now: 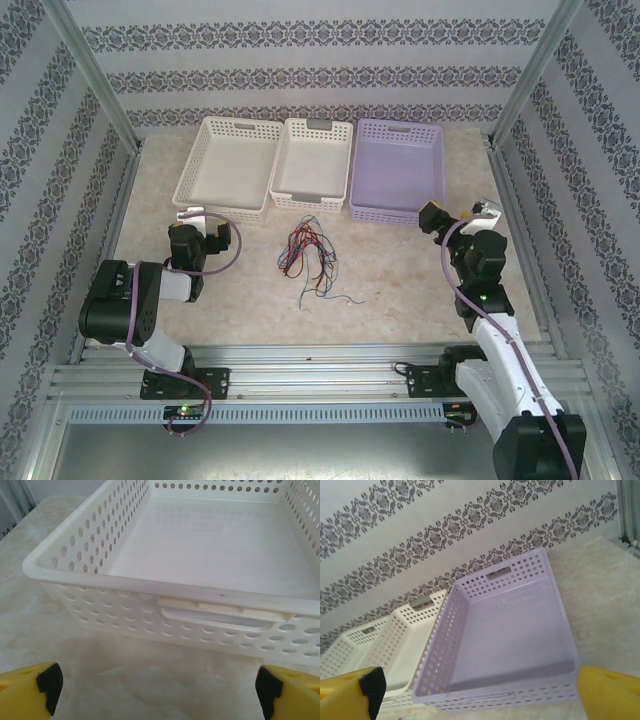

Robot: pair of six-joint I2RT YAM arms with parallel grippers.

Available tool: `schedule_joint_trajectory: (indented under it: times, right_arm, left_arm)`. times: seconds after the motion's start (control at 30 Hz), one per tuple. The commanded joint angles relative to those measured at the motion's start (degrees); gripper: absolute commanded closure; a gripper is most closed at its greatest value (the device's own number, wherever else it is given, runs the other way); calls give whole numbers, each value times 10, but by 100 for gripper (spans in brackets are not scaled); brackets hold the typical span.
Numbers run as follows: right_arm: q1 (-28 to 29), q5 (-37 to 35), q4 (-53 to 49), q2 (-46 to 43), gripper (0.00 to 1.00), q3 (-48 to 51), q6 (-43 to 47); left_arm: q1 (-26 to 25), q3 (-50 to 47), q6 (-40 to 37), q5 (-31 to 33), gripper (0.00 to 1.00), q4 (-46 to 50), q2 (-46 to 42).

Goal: Untangle the cables

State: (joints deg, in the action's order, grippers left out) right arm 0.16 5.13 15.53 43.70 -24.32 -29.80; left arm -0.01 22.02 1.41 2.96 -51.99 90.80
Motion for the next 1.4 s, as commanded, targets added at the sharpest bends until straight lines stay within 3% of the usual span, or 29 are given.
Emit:
schedule_joint_trajectory:
  times: [0.0,0.1,0.27,0.47,0.63,0.8,1.0,1.17,1.27,1.3,1.37]
  right_arm:
    - [-1,75,-58,25,2,-32,-61]
    - [-1,107,-93,38,2,-53,-43]
    - [-1,33,-73,-32,2,0,-108]
    - [0,101,-114,-22,2,-33,-60]
    - [12,89,-120,-19,2,-32,-56]
    - [55,60,-160,-5,2,-50,-9]
    - [148,0,-222,11,2,-79,27]
    - [232,-46,-251,56,2,-111,55]
    - [274,-64,-264,82,2,-132,64]
    - [284,-67,-266,86,2,-136,65]
    - [304,-72,-269,92,2,-143,65]
  left_arm:
    - [-2,1,-13,-12,0,-16,0]
    - [-3,1,-13,-12,0,-16,0]
    - [-3,1,-13,-12,0,-16,0]
    - [-3,1,-13,-13,0,-16,0]
    - [-3,1,-12,-13,0,-16,0]
    - [-3,1,-13,-13,0,-16,0]
    - [-2,-3,-13,-9,0,-10,-18]
    - [-3,47,-10,-7,0,153,-97]
    - [-3,114,49,28,0,306,-153]
    - [-3,131,62,23,0,342,-165]
    - [-3,166,80,-51,0,403,-195]
